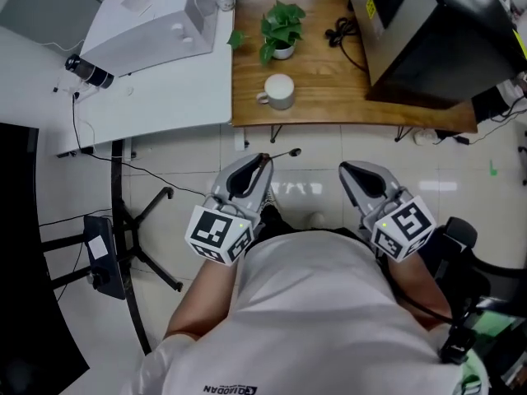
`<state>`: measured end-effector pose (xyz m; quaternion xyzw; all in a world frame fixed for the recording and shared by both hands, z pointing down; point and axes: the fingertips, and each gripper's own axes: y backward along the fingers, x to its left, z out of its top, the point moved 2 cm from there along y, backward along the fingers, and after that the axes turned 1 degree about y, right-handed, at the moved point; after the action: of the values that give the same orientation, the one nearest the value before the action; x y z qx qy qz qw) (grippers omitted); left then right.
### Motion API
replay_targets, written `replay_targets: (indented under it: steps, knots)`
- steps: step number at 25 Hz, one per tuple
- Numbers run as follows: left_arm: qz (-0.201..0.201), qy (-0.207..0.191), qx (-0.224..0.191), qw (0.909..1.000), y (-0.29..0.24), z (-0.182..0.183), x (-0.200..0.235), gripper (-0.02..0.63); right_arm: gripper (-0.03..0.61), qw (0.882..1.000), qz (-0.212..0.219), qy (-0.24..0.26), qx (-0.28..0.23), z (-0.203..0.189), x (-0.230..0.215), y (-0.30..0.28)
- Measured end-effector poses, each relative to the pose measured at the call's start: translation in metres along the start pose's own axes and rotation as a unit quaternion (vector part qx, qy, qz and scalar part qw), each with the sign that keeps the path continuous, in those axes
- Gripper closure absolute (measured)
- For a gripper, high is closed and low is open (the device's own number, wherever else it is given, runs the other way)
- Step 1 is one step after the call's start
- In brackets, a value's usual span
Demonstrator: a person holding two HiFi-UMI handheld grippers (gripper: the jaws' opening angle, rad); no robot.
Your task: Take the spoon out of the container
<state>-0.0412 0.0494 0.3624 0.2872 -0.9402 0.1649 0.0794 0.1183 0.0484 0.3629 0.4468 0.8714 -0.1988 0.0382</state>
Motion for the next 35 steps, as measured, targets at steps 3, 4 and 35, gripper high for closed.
replay_targets:
  steps: [3,4,35]
  knots:
    - [0.013,0.0,-0.002,0.9999,0.012,-0.011,-0.024,0.56,0.572,1.0,0.022,0.009,0.01,-0.016,0.012,0.018]
    - [0.017,0.0,-0.001,0.9999,0.015,-0.014,-0.031,0.56,0.572,0.999,0.029,0.011,0.011,-0.021,0.016,0.024]
    - [-0.052,-0.016,0.052,0.9972,0.091,-0.029,-0.024,0.56,0.572,1.0,-0.026,-0.009,0.014,-0.024,0.094,0.013]
